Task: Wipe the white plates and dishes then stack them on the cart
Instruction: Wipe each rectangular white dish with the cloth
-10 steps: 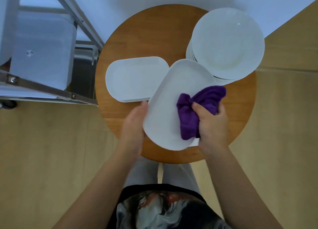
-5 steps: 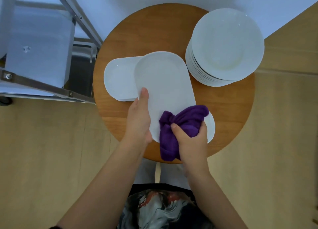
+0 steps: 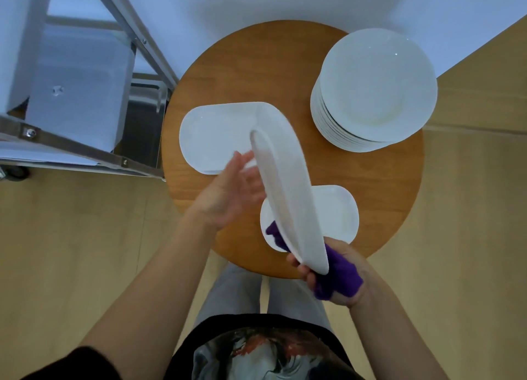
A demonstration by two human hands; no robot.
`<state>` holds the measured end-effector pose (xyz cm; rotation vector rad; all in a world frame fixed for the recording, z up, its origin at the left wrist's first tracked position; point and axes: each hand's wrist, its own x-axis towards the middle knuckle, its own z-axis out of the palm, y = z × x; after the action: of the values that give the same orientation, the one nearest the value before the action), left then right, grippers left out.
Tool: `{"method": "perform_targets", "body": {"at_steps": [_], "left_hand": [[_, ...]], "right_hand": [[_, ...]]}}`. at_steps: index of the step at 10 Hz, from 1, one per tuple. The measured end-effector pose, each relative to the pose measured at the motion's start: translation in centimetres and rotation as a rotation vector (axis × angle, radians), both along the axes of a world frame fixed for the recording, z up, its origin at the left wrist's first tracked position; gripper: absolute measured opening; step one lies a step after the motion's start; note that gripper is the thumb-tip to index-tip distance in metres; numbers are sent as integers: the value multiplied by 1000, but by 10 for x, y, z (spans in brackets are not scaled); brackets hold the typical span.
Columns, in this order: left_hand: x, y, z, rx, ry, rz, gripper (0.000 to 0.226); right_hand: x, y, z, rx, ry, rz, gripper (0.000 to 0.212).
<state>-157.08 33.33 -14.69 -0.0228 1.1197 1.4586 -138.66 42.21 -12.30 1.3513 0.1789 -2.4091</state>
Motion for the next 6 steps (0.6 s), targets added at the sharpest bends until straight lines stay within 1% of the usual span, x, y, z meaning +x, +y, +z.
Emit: {"method": "perform_targets", "body": {"at_steps": [1,2,3,4,5,6], "left_hand": [[18,6,-11,49,-146,-64,91],[18,5,-19,37,-161,-4,83],[9,-3,-18,-52,-84,72,54],[2,-11,-10,-211,111,117,40],[6,-13,-2,-327,294,193,23],[20,-3,10,-409,414,199,20]], "right_hand": [[0,-10,-9,-288,143,-133,66],[3,-11,-14,-272,124,-256,66],[10,-1,-19,139,-70,-378,44],[23,17,-18,478,-67,-625,23],[21,28,-6,765,50,-524,23],[-10,19,3,1253,98,-82,71]]}}
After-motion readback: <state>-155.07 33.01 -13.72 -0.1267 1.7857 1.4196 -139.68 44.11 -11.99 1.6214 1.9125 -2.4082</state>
